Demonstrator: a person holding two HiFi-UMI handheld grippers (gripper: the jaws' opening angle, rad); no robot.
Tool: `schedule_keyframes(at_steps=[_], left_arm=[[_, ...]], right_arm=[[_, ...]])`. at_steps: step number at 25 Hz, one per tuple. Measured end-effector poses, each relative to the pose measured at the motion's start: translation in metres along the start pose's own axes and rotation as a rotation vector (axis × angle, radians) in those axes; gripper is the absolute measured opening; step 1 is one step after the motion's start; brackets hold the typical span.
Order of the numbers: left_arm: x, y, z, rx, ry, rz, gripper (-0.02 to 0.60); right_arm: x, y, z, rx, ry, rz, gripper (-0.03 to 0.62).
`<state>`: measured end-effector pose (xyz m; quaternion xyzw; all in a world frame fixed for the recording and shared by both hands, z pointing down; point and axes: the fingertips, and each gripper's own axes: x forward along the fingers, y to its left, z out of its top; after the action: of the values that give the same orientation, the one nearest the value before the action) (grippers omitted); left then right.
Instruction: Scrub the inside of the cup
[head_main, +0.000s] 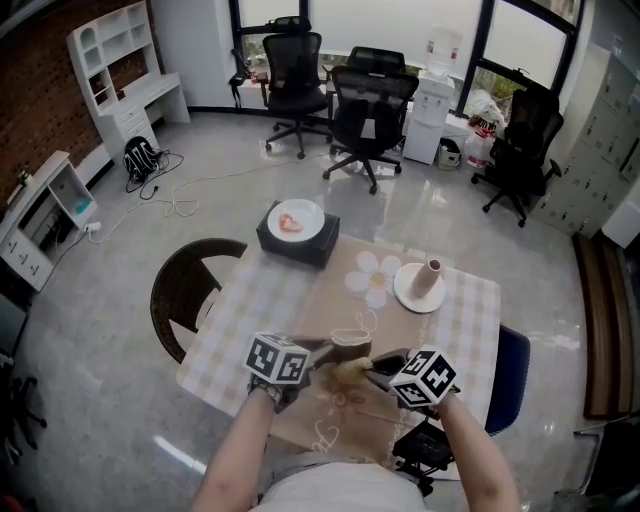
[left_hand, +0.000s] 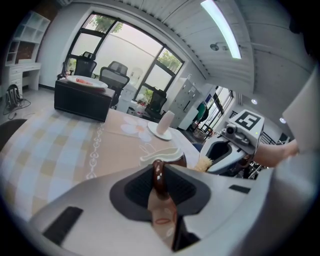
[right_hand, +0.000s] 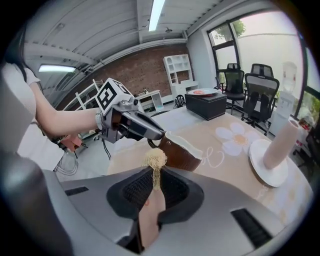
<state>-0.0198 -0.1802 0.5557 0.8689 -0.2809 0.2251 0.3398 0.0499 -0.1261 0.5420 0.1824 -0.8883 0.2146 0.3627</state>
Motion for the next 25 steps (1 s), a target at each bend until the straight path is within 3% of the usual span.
schedule_keyframes(at_steps=[3, 8, 13, 18, 25], left_arm=[[-0.001, 0.002, -0.001, 0.014, 0.002, 0.011, 0.067], [-0.003, 0.007, -0.003, 0.036, 0.010, 0.031, 0.069], [-0.005, 0.013, -0.006, 0.056, 0.021, 0.053, 0.072], [-0.007, 0.017, -0.009, 0.080, 0.036, 0.072, 0.074], [-0.011, 0.028, -0.018, 0.133, 0.087, 0.118, 0.074]], right_arm=[[-0.006, 0.004, 0.005, 0.005, -0.037, 0.037, 0.046], [-0.028, -0.003, 0.025, 0.103, -0.188, 0.093, 0.046], [-0.038, -0.019, 0.033, 0.196, -0.283, 0.088, 0.046], [-0.032, -0.028, 0.032, 0.219, -0.269, 0.058, 0.046], [-0.010, -0.015, 0.020, 0.151, -0.139, 0.083, 0.046]])
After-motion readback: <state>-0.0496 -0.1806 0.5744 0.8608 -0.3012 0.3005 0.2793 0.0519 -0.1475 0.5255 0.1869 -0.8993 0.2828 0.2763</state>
